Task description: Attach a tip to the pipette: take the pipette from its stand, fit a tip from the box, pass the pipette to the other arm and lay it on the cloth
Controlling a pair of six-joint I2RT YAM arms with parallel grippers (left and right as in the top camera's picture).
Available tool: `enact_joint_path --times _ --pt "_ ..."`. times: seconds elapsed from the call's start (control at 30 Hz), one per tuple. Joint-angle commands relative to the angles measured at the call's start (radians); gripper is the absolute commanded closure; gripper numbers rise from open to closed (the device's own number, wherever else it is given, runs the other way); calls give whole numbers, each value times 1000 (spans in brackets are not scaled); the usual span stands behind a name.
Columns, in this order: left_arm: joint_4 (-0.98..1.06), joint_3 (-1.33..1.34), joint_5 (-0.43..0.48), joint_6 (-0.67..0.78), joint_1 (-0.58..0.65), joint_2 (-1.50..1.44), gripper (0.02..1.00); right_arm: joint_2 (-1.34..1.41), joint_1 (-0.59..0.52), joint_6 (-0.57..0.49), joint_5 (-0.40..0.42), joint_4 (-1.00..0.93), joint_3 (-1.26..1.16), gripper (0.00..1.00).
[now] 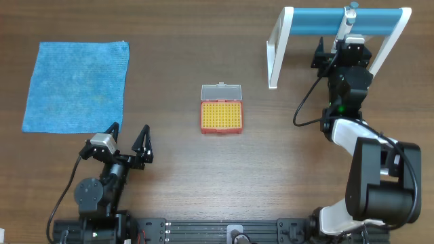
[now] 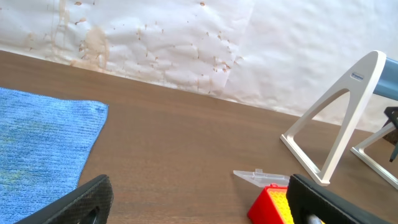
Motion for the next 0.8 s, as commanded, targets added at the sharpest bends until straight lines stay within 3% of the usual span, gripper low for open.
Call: enact_joint_path --times 0.03,0.33,0.37,0.4,0.43,0.8 --pt "-7 -2 -5 -8 4 -5 115 23 -3 22 -6 8 37 77" --pt "-7 -2 -5 -8 4 -5 115 23 -3 11 -7 1 36 132" --pt "-7 -2 -5 -8 4 -5 115 23 -3 11 -7 1 36 240" --pt "-7 -2 -5 -7 4 -5 115 23 -3 11 -7 1 36 634" --pt "-7 -2 -5 -8 4 -5 115 23 -3 11 -7 1 36 904" --pt "-7 -2 -5 -8 4 -5 115 21 -3 12 -10 5 36 923"
